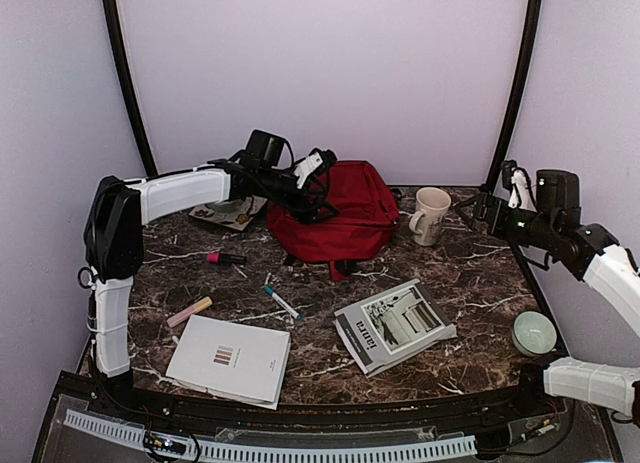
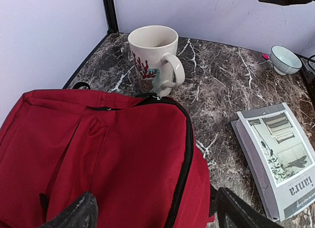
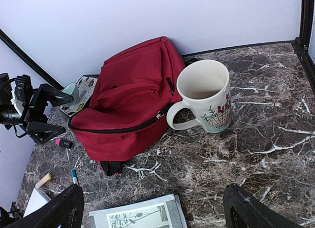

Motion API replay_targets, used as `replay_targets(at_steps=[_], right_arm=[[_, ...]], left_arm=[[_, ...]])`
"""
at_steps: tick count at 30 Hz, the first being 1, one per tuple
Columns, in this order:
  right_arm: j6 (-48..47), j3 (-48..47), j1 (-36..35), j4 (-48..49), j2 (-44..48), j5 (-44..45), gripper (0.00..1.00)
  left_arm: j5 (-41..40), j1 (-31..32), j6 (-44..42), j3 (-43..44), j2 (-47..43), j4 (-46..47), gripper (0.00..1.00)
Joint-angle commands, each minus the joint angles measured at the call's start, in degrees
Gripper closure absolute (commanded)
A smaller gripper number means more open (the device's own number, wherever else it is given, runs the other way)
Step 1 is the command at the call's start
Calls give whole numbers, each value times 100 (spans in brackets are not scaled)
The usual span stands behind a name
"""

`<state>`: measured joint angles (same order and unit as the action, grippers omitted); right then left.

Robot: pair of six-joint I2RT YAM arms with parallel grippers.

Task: Pack the student bag
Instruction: Move the student bag to the center of the board.

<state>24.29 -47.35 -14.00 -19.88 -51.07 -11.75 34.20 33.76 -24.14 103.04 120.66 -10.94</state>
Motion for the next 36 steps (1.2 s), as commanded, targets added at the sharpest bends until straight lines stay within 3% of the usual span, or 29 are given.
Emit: replay_targets(at_steps=[1,8,11,18,22,36], right_arm=[[240,122,-74,100,161,121,1],[220,-3,-137,48,33,84,1],[237,-12,-159,45,27,102,1],[235,-38,-214,67,-85,24,1],[183,-160,-231,93,-233,35,1],[185,-614,-374,154,-765,195,1]], left_arm=[[36,114,-84,-141,89,242,15],[-33,116,-240,-248,274,104,16],[-116,114,-266,-326,274,77,22],[-249,425,-561,-353,265,-211,64],[-194,506,-440,-175,221,-322,100],[-1061,1045,-23,-1373,-1611,-47,100]])
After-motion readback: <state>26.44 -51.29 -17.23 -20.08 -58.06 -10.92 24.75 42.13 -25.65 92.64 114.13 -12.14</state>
